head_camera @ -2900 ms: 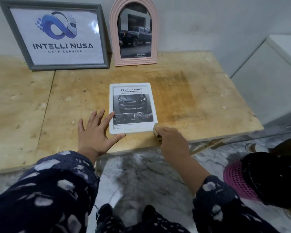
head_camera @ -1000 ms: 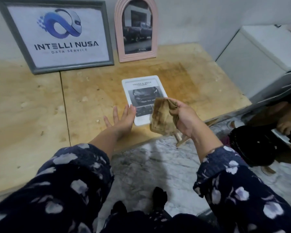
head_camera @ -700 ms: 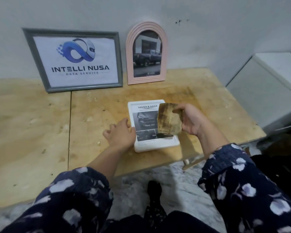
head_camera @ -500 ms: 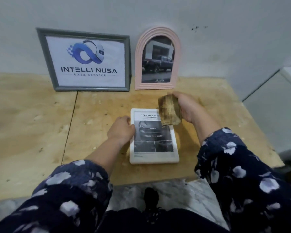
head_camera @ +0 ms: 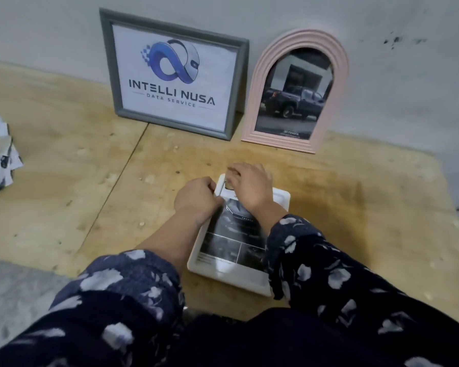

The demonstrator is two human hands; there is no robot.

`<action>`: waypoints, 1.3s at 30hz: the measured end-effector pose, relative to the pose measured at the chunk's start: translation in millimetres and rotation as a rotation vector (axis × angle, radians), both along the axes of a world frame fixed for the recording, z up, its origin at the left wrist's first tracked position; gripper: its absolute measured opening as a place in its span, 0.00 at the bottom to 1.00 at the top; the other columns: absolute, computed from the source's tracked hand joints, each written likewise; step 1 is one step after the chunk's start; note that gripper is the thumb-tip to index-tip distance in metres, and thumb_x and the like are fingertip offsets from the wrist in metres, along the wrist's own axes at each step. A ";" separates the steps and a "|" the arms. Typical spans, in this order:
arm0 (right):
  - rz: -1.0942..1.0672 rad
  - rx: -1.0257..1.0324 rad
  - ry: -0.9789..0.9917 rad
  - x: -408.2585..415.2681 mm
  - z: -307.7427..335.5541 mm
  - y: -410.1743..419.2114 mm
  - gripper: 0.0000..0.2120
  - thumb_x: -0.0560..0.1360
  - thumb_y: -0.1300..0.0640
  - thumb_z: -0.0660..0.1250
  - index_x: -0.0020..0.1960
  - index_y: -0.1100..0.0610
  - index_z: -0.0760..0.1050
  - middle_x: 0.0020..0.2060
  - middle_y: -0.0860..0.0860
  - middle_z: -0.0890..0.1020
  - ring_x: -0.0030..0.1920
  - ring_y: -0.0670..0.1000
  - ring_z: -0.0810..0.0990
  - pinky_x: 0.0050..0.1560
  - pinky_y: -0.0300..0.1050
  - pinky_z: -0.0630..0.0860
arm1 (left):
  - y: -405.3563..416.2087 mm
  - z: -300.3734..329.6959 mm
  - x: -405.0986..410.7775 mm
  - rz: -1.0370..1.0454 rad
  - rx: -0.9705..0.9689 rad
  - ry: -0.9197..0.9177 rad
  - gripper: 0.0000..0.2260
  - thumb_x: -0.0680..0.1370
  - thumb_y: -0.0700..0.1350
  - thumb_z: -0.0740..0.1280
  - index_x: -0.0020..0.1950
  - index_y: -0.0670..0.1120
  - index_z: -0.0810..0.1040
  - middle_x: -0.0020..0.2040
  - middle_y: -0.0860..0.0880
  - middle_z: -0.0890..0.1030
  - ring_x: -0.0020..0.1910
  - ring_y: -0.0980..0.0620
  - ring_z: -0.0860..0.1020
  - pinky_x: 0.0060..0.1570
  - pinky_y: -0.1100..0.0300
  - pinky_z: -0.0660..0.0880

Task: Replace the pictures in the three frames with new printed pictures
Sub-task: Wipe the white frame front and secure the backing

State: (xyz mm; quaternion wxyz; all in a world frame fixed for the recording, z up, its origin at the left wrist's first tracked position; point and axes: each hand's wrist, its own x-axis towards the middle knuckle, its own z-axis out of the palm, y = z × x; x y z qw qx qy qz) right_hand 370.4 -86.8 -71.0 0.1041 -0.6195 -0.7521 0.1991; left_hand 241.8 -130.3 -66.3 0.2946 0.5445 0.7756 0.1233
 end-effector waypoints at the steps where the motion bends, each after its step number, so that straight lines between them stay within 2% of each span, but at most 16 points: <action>1: -0.027 -0.009 0.039 0.5 -1.0 2.4 0.11 0.78 0.49 0.61 0.57 0.43 0.78 0.57 0.43 0.80 0.59 0.53 0.70 0.61 0.54 0.63 | 0.8 -0.2 -0.2 0.001 -0.003 0.006 0.09 0.68 0.51 0.73 0.42 0.53 0.74 0.44 0.53 0.82 0.46 0.48 0.79 0.39 0.60 0.68; 4: -0.037 -0.013 0.052 -2.3 0.1 2.9 0.06 0.75 0.52 0.65 0.47 0.44 0.80 0.49 0.44 0.80 0.56 0.52 0.71 0.60 0.57 0.64 | 1.6 -1.0 1.9 0.022 -0.015 0.032 0.09 0.68 0.53 0.73 0.43 0.53 0.75 0.44 0.53 0.82 0.46 0.48 0.80 0.39 0.60 0.68; 10: 0.010 0.031 -0.073 6.0 0.0 -1.3 0.09 0.74 0.59 0.63 0.39 0.46 0.74 0.44 0.45 0.77 0.53 0.53 0.71 0.52 0.53 0.63 | 0.1 1.9 9.0 0.034 -0.036 0.123 0.12 0.69 0.55 0.73 0.46 0.53 0.75 0.49 0.49 0.81 0.50 0.45 0.79 0.42 0.59 0.68; 18: -0.052 0.068 -0.061 63.5 -9.2 -15.3 0.10 0.78 0.54 0.60 0.46 0.45 0.79 0.46 0.43 0.79 0.52 0.51 0.71 0.52 0.50 0.64 | -1.6 4.7 11.0 0.014 -0.044 0.165 0.13 0.71 0.56 0.71 0.47 0.52 0.73 0.50 0.49 0.81 0.50 0.43 0.78 0.42 0.58 0.68; 23: -0.129 0.068 -0.043 88.1 -12.1 -25.1 0.10 0.78 0.54 0.60 0.47 0.46 0.80 0.46 0.44 0.77 0.53 0.51 0.69 0.50 0.49 0.62 | -4.5 5.8 12.5 0.015 -0.035 0.165 0.11 0.71 0.55 0.70 0.45 0.52 0.72 0.47 0.48 0.80 0.46 0.44 0.77 0.40 0.58 0.67; 27: -0.220 0.075 0.047 95.9 -15.0 -35.1 0.09 0.77 0.56 0.61 0.48 0.50 0.80 0.47 0.50 0.78 0.52 0.55 0.74 0.51 0.49 0.69 | -4.6 4.0 15.3 0.006 -0.018 0.180 0.12 0.72 0.56 0.69 0.46 0.51 0.72 0.45 0.48 0.79 0.44 0.44 0.77 0.38 0.57 0.68; 30: -0.303 0.065 0.028 87.2 -13.5 -38.4 0.10 0.77 0.57 0.61 0.53 0.52 0.80 0.51 0.51 0.80 0.53 0.54 0.76 0.54 0.46 0.66 | -5.7 1.5 19.7 0.022 0.003 0.175 0.12 0.72 0.56 0.68 0.47 0.50 0.72 0.46 0.47 0.78 0.45 0.43 0.77 0.39 0.57 0.69; 33: -0.508 0.043 0.224 85.5 -13.9 -38.6 0.10 0.75 0.57 0.66 0.54 0.50 0.81 0.55 0.48 0.81 0.54 0.51 0.79 0.55 0.43 0.72 | -4.2 -2.8 19.0 0.039 0.023 0.030 0.10 0.73 0.50 0.69 0.47 0.48 0.70 0.49 0.44 0.78 0.45 0.42 0.76 0.40 0.56 0.70; 35: -0.592 0.056 0.369 85.3 -15.5 -42.0 0.11 0.74 0.58 0.68 0.55 0.52 0.81 0.56 0.47 0.82 0.55 0.51 0.80 0.55 0.41 0.74 | -3.1 2.5 18.1 0.092 -0.002 -0.229 0.09 0.75 0.47 0.66 0.49 0.47 0.68 0.47 0.42 0.79 0.41 0.43 0.77 0.39 0.55 0.72; 36: -0.623 0.057 0.431 84.7 -16.9 -43.9 0.11 0.74 0.59 0.69 0.55 0.53 0.81 0.56 0.48 0.82 0.55 0.50 0.80 0.56 0.41 0.74 | -3.2 9.3 20.3 0.150 -0.031 -0.392 0.08 0.78 0.46 0.64 0.52 0.47 0.66 0.45 0.41 0.79 0.37 0.44 0.77 0.35 0.56 0.73; 38: -0.695 0.039 0.540 83.3 -16.9 -46.1 0.13 0.74 0.59 0.70 0.58 0.55 0.81 0.56 0.49 0.83 0.56 0.50 0.80 0.60 0.41 0.74 | -4.1 23.6 27.0 0.237 -0.096 -0.572 0.07 0.82 0.49 0.57 0.56 0.46 0.64 0.40 0.42 0.77 0.31 0.48 0.74 0.28 0.60 0.71; 39: -0.737 0.018 0.601 83.1 -16.4 -46.7 0.14 0.73 0.59 0.70 0.59 0.54 0.80 0.56 0.49 0.83 0.57 0.50 0.79 0.61 0.43 0.74 | -3.0 28.1 31.0 0.227 -0.110 -0.561 0.10 0.83 0.51 0.55 0.57 0.45 0.66 0.40 0.43 0.77 0.32 0.48 0.74 0.30 0.59 0.73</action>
